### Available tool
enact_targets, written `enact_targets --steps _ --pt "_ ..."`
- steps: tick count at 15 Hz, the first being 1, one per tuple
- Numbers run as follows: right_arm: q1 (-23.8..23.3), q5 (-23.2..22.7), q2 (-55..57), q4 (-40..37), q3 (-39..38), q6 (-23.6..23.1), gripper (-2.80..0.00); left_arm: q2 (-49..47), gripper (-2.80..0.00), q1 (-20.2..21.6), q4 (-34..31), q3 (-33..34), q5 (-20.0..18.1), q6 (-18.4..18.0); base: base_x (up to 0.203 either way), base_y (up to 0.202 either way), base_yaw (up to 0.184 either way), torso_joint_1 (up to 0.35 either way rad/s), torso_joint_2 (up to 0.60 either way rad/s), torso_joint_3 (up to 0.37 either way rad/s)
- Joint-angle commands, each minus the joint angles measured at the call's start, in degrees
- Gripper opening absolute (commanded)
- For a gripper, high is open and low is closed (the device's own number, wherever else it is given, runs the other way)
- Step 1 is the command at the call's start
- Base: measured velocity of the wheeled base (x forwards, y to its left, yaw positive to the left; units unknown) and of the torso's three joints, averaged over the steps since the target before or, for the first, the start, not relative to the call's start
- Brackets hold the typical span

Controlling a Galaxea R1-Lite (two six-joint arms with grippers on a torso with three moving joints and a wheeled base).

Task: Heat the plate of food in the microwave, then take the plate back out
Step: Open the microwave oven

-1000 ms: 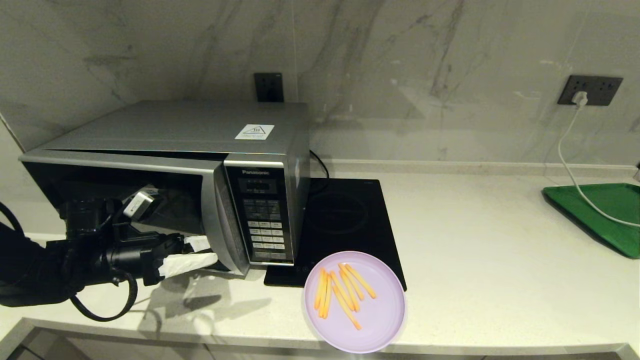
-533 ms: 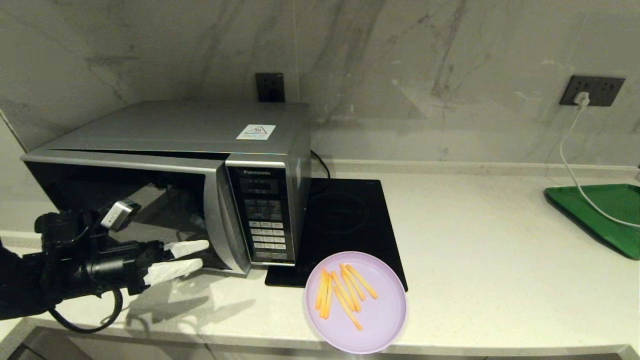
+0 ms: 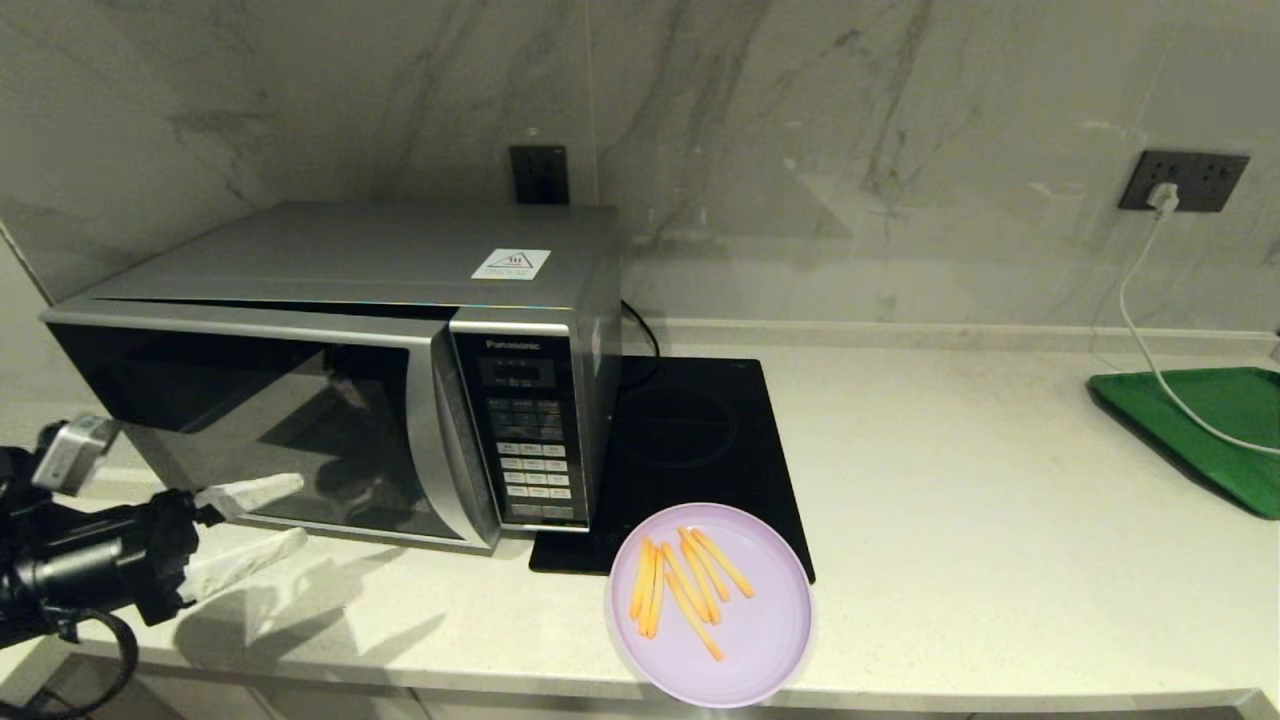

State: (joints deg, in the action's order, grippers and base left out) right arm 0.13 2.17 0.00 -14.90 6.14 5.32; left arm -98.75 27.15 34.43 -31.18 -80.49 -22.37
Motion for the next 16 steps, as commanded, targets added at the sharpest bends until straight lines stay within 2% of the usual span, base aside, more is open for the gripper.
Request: enact_targets --steps 1,2,3,4,5,6,8,11,12,13,15,16 --pt "0.01 0.03 0.00 -0.07 0.01 0.05 -2.80 13.32 0.00 1.36 -0.02 0.17 3.96 1.49 0.000 0.000 0.000 0.000 0.00 0.000" --pt "-0.05 0.03 0.00 -0.13 0.01 0.05 -2.80 17.80 0.00 1.22 -0.10 -0.72 7.82 4.64 0.000 0.000 0.000 0.000 0.00 0.000" --pt "0.02 0.03 0.00 -0.13 0.01 0.05 -2.80 21.19 0.00 0.36 -0.17 -2.96 13.56 11.35 0.000 0.000 0.000 0.000 0.00 0.000" --pt "0.03 0.03 0.00 -0.11 0.01 0.05 -2.80 22.82 0.00 -1.27 -0.30 -6.89 20.79 20.14 0.000 0.000 0.000 0.000 0.00 0.000" --pt "-0.04 0.03 0.00 -0.13 0.01 0.05 -2.80 23.56 -2.80 -3.86 -0.58 -10.65 28.38 26.47 0.000 0.000 0.000 0.000 0.00 0.000" --pt "0.04 0.03 0.00 -0.04 0.01 0.05 -2.80 24.05 -2.80 -5.72 -1.90 -14.13 34.26 28.72 0.000 0.000 0.000 0.000 0.00 0.000" --pt "0.01 0.03 0.00 -0.10 0.01 0.05 -2.80 24.71 -2.80 -7.73 -9.46 -22.47 40.12 29.66 0.000 0.000 0.000 0.000 0.00 0.000" --pt "-0.04 0.03 0.00 -0.05 0.01 0.05 -2.80 23.82 -2.80 -12.29 -32.33 -42.26 48.38 30.00 0.000 0.000 0.000 0.000 0.00 0.000" --pt "-0.01 0.03 0.00 -0.09 0.01 0.05 -2.80 22.31 -2.80 -15.35 -39.69 -48.69 52.67 29.98 0.000 0.000 0.000 0.000 0.00 0.000" --pt "0.04 0.03 0.00 -0.04 0.01 0.05 -2.80 20.12 -2.80 -19.89 -45.20 -53.13 59.32 29.94 0.000 0.000 0.000 0.000 0.00 0.000" --pt "-0.03 0.03 0.00 -0.09 0.01 0.05 -2.80 14.72 -2.80 -30.16 -53.36 -57.55 80.53 30.05 0.000 0.000 0.000 0.000 0.00 0.000" --pt "-0.05 0.03 0.00 -0.04 0.01 0.05 -2.80 11.53 -2.80 -34.45 -55.61 -58.83 87.86 30.18 0.000 0.000 0.000 0.000 0.00 0.000"
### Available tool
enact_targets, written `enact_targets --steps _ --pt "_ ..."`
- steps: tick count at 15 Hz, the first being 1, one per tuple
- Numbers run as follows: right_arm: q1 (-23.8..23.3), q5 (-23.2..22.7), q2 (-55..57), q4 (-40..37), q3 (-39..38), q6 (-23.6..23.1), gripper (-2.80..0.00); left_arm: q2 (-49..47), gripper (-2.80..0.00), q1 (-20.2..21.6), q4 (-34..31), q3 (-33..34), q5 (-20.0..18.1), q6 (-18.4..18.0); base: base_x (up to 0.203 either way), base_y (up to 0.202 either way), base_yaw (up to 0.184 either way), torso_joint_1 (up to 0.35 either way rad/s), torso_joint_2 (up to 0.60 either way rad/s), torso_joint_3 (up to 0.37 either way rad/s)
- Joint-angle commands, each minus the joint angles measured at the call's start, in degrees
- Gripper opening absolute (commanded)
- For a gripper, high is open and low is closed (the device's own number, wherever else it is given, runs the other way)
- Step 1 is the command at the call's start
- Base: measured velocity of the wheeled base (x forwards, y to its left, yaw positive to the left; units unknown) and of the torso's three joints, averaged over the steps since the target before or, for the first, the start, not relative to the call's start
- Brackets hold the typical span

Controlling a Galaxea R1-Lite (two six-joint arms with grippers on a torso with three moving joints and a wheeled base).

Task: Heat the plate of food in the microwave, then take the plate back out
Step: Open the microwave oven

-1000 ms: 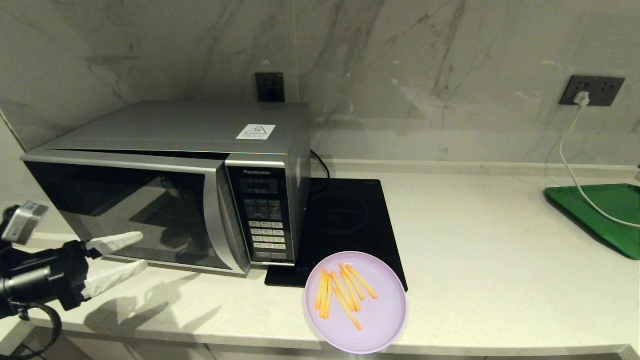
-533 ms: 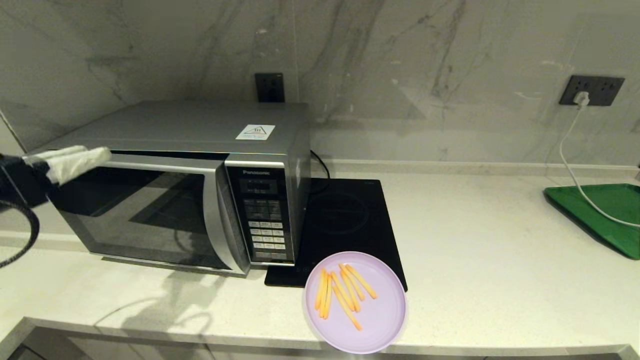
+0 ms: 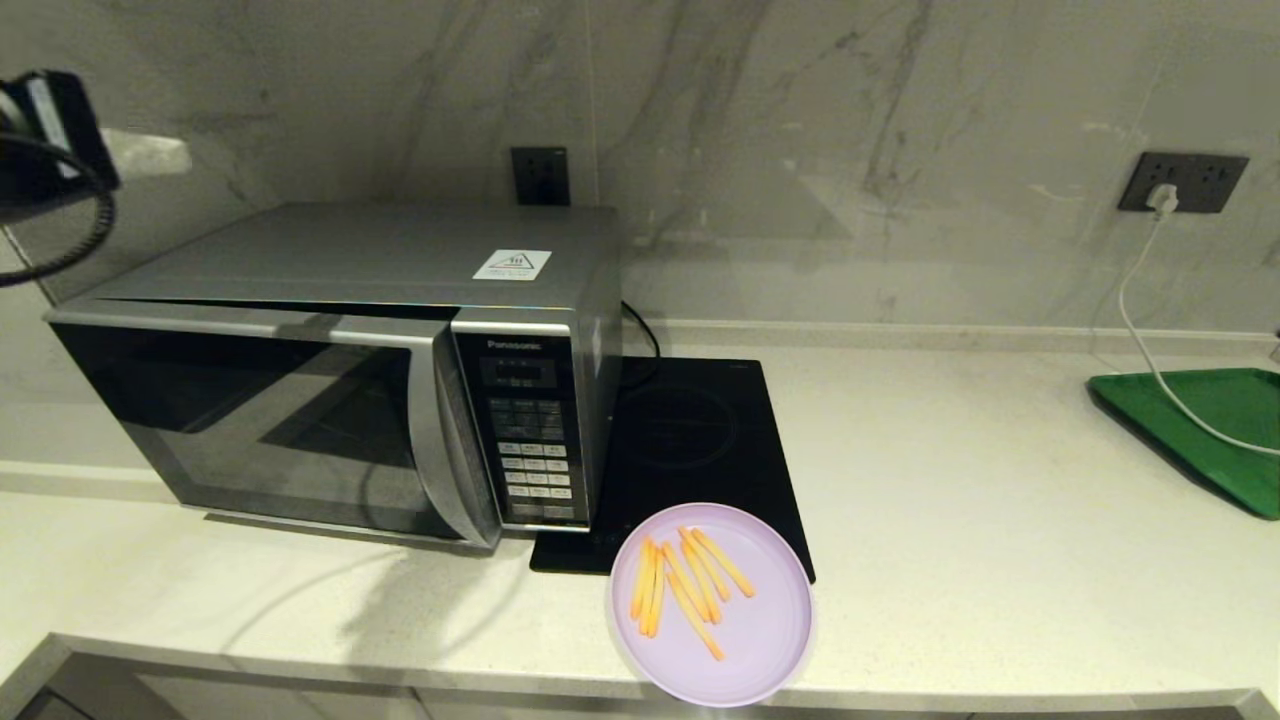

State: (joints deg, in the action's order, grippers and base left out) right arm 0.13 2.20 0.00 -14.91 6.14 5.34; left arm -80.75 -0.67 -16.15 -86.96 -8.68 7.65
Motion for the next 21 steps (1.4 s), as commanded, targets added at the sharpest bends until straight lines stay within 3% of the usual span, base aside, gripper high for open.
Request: enact_targets --steps 1,3,6,21 --pt "-0.05 0.00 0.00 -0.12 0.01 0.02 -2.80 -9.08 -2.80 -10.65 -7.08 -4.06 21.08 0.25 0.000 0.000 0.000 0.000 0.00 0.000" --pt "0.04 0.00 0.00 -0.03 0.01 0.02 -2.80 -11.97 -2.80 -13.85 -9.52 -4.74 23.90 0.23 0.000 0.000 0.000 0.000 0.00 0.000" --pt "-0.04 0.00 0.00 -0.12 0.01 0.02 -2.80 -12.74 -2.80 -15.07 -10.11 -4.44 24.15 0.01 0.000 0.000 0.000 0.000 0.00 0.000" --pt "0.04 0.00 0.00 -0.12 0.01 0.02 -2.80 -12.08 -2.80 -15.24 -9.74 0.39 23.96 0.72 0.000 0.000 0.000 0.000 0.00 0.000"
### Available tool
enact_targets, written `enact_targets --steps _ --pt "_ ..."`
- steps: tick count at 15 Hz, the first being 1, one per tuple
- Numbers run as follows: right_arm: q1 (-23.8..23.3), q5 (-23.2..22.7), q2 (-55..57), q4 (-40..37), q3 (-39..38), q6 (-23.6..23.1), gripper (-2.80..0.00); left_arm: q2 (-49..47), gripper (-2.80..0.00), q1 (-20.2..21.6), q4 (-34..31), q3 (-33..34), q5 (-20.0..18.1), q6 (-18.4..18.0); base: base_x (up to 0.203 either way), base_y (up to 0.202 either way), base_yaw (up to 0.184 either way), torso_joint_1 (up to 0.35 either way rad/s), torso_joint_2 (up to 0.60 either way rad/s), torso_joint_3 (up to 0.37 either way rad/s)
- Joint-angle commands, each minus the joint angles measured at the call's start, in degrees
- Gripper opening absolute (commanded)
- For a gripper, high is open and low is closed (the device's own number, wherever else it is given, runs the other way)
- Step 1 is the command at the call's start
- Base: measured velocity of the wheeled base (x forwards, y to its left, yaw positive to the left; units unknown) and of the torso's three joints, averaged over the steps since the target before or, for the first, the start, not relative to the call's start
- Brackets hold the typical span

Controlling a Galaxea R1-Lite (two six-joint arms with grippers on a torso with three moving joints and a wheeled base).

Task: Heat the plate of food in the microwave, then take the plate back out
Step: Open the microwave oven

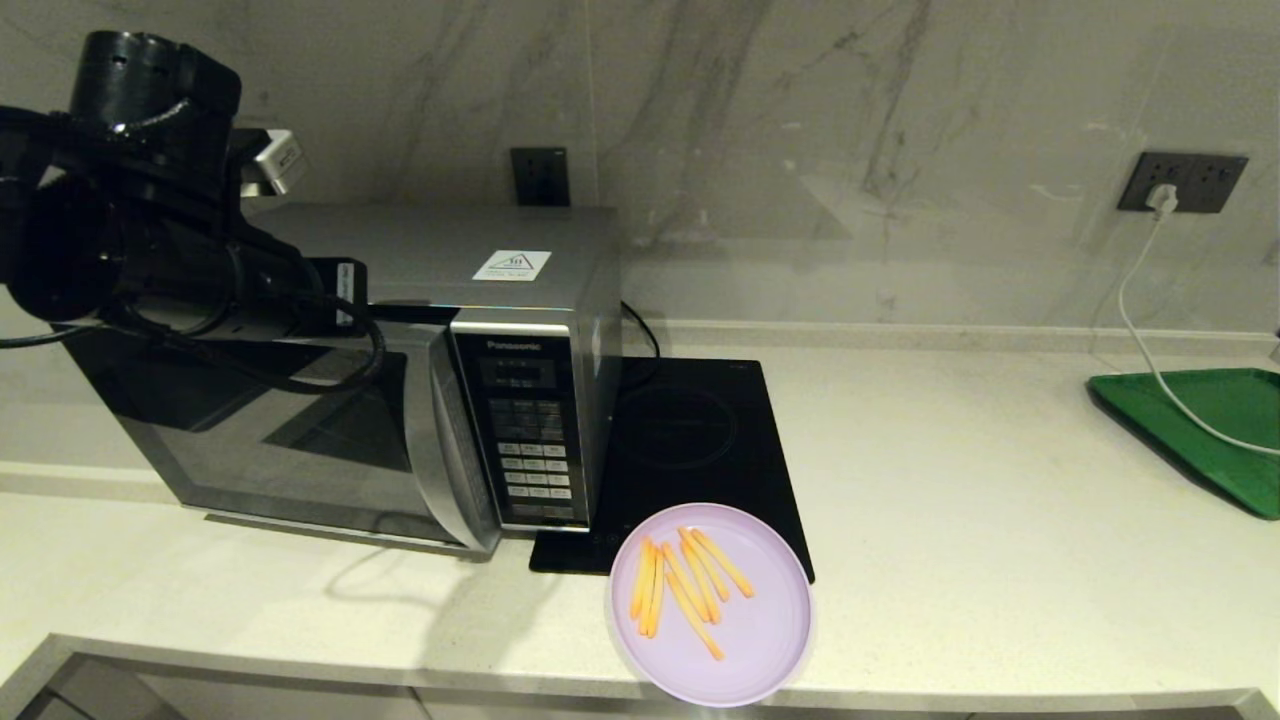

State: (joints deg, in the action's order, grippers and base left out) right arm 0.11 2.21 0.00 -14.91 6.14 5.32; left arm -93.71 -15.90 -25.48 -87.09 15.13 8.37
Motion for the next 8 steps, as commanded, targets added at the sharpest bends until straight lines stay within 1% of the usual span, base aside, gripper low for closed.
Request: enact_targets --steps 1,3,5,8 --pt "0.06 -0.01 0.00 -0.04 0.01 0.05 -2.80 1.71 -2.80 -0.01 -0.45 1.04 0.24 -0.02 0.000 0.000 0.000 0.000 0.00 0.000" --pt "0.06 -0.01 0.00 -0.10 0.01 0.05 -2.80 4.57 -2.80 0.16 -0.74 1.51 0.51 -0.11 0.000 0.000 0.000 0.000 0.00 0.000" --pt "0.04 -0.01 0.00 -0.03 0.01 0.05 -2.80 9.49 -2.80 0.78 -1.96 2.16 0.75 -0.66 0.000 0.000 0.000 0.000 0.00 0.000" --pt "0.07 -0.01 0.00 -0.12 0.01 0.05 -2.80 18.09 -2.80 3.08 -10.35 2.47 0.79 -2.34 0.000 0.000 0.000 0.000 0.00 0.000"
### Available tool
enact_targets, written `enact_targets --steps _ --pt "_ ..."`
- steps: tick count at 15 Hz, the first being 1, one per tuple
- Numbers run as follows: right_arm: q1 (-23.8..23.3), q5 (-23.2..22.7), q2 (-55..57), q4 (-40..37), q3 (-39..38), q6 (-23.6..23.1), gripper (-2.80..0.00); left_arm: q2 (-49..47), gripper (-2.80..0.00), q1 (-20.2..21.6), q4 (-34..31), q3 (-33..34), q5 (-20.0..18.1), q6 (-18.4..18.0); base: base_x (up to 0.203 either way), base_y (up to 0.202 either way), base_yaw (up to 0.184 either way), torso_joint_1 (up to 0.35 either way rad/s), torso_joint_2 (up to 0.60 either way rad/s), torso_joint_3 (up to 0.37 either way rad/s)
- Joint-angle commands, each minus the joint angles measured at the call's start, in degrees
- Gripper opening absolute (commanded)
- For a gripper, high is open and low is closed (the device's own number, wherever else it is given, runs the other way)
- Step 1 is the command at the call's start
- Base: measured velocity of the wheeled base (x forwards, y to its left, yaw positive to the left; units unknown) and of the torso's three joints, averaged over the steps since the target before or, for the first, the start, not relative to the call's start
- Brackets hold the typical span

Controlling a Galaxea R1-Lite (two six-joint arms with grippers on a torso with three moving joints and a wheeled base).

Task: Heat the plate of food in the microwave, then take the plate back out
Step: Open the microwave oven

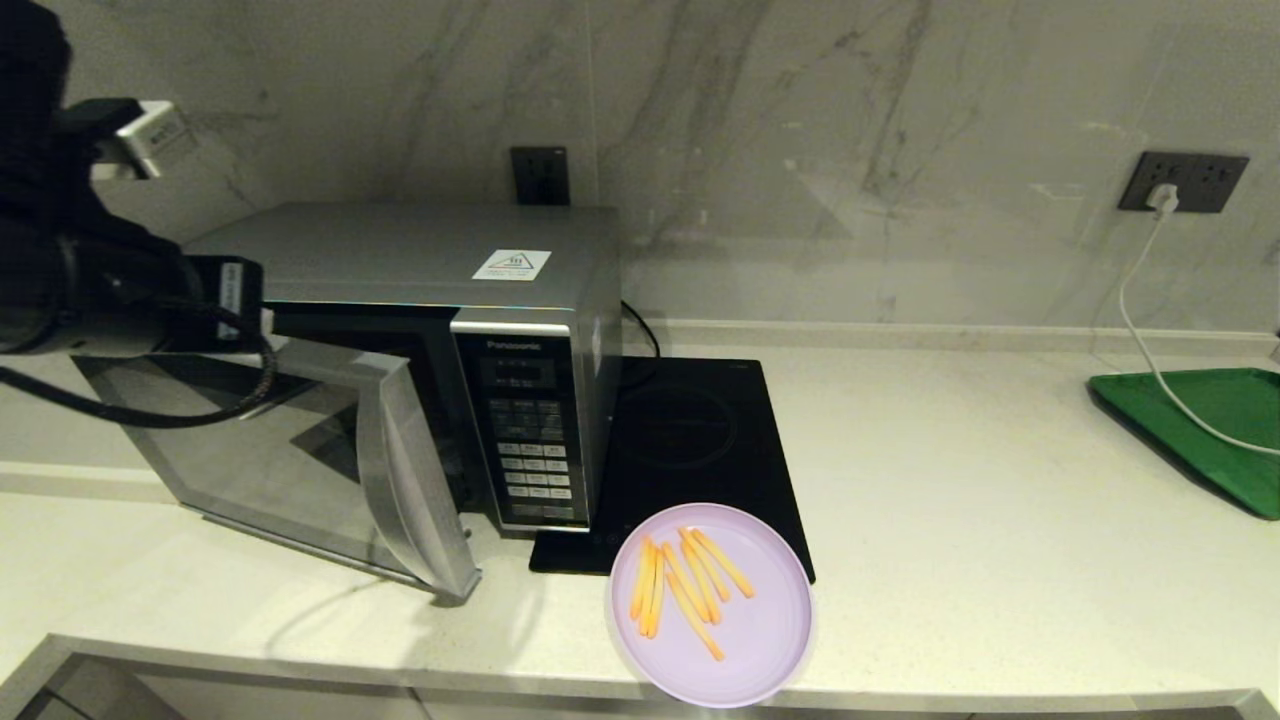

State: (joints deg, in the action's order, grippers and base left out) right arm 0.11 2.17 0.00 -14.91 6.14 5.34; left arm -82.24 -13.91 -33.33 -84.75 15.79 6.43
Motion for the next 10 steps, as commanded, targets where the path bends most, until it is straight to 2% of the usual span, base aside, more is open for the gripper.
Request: enact_targets --steps 1,3,5,7,8,10 --pt "0.06 0.03 0.00 -0.03 0.01 0.02 -2.80 9.22 -2.80 2.27 -3.97 0.17 0.10 -1.72 0.000 0.000 0.000 0.000 0.00 0.000" --pt "0.07 0.03 0.00 -0.07 0.01 0.02 -2.80 11.75 -2.80 4.56 -5.67 0.20 -0.43 -5.11 0.000 0.000 0.000 0.000 0.00 0.000" --pt "-0.02 0.03 0.00 -0.12 0.01 0.02 -2.80 10.46 -2.80 4.26 -3.62 0.24 -2.63 -4.71 0.000 0.000 0.000 0.000 0.00 0.000" --pt "0.00 0.03 0.00 -0.10 0.01 0.02 -2.80 8.09 -2.80 3.86 2.13 0.93 -6.98 -3.12 0.000 0.000 0.000 0.000 0.00 0.000" --pt "0.07 0.03 0.00 -0.12 0.01 0.02 -2.80 6.65 -2.80 3.54 4.23 1.28 -7.63 -3.03 0.000 0.000 0.000 0.000 0.00 0.000" --pt "0.02 0.03 0.00 -0.12 0.01 0.02 -2.80 4.34 -2.80 0.31 5.33 1.16 -7.56 -2.87 0.000 0.000 0.000 0.000 0.00 0.000"
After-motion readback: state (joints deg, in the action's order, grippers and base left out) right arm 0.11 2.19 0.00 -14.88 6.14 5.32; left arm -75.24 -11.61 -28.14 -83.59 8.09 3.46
